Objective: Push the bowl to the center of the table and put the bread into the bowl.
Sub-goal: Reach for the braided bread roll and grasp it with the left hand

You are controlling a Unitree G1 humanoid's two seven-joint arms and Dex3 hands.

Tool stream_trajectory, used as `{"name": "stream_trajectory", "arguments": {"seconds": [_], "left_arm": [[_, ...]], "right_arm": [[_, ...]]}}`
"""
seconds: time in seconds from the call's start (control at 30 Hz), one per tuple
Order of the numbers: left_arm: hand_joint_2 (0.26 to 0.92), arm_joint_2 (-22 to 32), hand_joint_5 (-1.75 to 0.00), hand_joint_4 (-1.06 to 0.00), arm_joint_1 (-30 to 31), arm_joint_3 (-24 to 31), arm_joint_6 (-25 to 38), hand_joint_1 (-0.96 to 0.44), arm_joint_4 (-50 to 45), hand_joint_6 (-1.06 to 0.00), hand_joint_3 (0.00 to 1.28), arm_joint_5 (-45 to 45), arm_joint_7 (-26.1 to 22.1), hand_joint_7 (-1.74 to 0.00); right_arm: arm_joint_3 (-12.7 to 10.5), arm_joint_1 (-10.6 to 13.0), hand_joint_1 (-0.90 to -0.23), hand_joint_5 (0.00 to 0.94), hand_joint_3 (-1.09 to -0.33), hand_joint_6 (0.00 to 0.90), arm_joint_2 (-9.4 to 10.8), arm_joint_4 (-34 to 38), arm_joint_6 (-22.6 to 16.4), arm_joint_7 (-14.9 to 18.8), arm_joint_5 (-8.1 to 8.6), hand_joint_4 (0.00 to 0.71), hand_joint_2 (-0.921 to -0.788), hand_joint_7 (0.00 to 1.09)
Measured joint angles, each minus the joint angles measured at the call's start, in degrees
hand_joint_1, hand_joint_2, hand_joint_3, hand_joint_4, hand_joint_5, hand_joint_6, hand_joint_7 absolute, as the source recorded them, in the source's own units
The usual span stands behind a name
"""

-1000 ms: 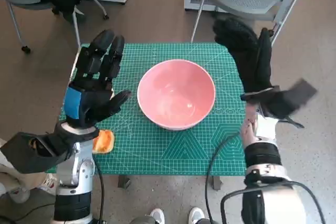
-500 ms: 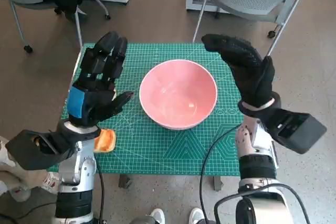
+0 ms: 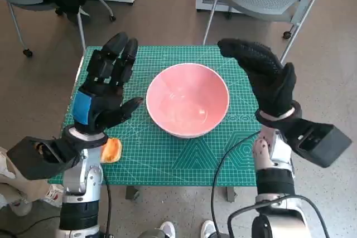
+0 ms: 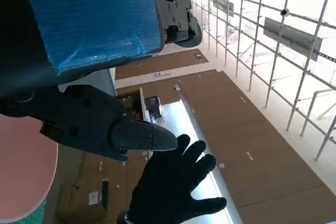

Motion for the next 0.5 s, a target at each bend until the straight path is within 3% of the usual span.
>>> {"name": "stream_trajectory", "arguments": {"seconds": [0.5], "left_arm": [[0.921, 1.3, 0.00, -0.08, 0.7, 0.2, 3.2, -0.52, -6.6, 0.00, 0.23, -0.3, 1.1, -0.49]], "right_arm": [[1.8, 2.7, -0.685, 0.000, -0.851, -0.001, 0.4, -5.7, 0.2, 0.0, 0.95, 0.048, -0.921, 0.19]]}}
